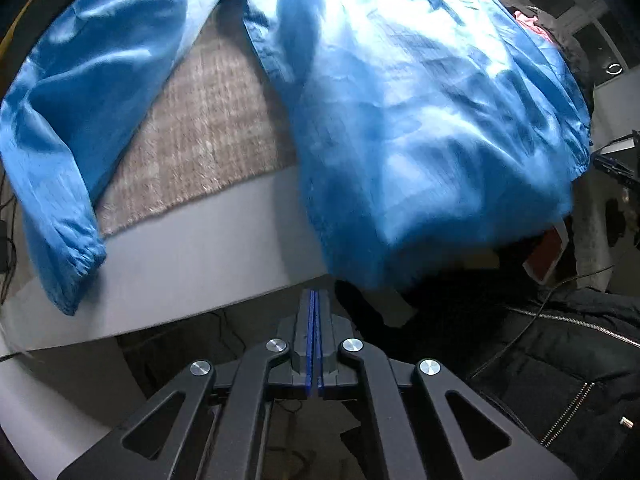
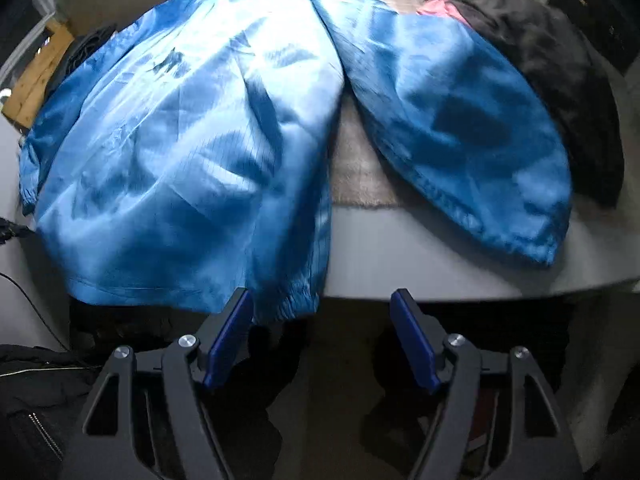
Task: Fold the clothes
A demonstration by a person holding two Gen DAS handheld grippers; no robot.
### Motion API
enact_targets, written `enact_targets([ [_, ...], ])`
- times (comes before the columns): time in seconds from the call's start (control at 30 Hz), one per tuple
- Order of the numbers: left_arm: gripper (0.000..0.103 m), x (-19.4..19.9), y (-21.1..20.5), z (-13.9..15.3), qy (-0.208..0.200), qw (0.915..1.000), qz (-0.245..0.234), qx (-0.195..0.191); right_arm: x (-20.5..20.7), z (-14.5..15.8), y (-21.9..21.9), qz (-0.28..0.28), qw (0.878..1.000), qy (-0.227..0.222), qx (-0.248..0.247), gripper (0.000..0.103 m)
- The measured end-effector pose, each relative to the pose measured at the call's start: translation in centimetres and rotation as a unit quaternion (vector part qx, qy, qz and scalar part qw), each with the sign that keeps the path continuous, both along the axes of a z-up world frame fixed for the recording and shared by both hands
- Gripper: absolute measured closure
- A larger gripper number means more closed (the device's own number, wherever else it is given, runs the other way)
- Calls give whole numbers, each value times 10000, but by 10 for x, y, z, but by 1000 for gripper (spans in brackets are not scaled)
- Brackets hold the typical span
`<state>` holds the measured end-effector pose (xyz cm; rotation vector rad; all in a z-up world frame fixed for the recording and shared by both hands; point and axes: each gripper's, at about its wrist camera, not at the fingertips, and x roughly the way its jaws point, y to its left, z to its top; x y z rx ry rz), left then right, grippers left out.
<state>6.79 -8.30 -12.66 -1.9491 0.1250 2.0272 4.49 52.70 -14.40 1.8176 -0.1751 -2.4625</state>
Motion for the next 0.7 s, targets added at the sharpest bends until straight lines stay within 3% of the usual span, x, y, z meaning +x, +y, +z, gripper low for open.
enact_targets([
  [0.07,103,-2,1,-1,-16,9997,135,178,4,-6,9,-110,9997,89,-222,33],
  [0.1,96,-3,4,0,-4,9996,147,254,3,-9,13,-183,9990,103,-392,34],
  [0.17,70,-3,14,3,59,9993,57,377,0,-14,16,-264,9979,177,-572,35],
  [0.2,53,-4,20,4,119,9992,16,391,-2,-15,15,-259,9976,231,-591,35],
  [0.23,47,-5,27,5,209,9991,-19,358,-4,-16,14,-254,9974,286,-610,35],
  [0.33,45,-11,29,-2,255,9991,-36,348,-8,-18,12,-180,9971,358,-643,35],
  [0.43,43,-26,23,-18,215,9997,-25,82,-9,-15,15,-169,9965,423,-706,37],
  [0.53,45,-36,26,-34,204,9997,71,-137,-5,-13,10,-55,9978,381,-538,37],
  [0.57,54,-37,27,-34,317,9994,87,-115,-7,-15,5,-17,9981,380,-484,37],
  [0.63,89,-39,30,-31,340,9994,5,8,-11,-19,-4,95,9985,362,-406,37],
  [0.67,93,-39,32,-30,311,9995,-45,60,-13,-21,-7,172,9985,340,-382,38],
  [0.7,94,-40,34,-29,282,9995,-95,113,-16,-25,-15,283,9987,275,-328,54],
])
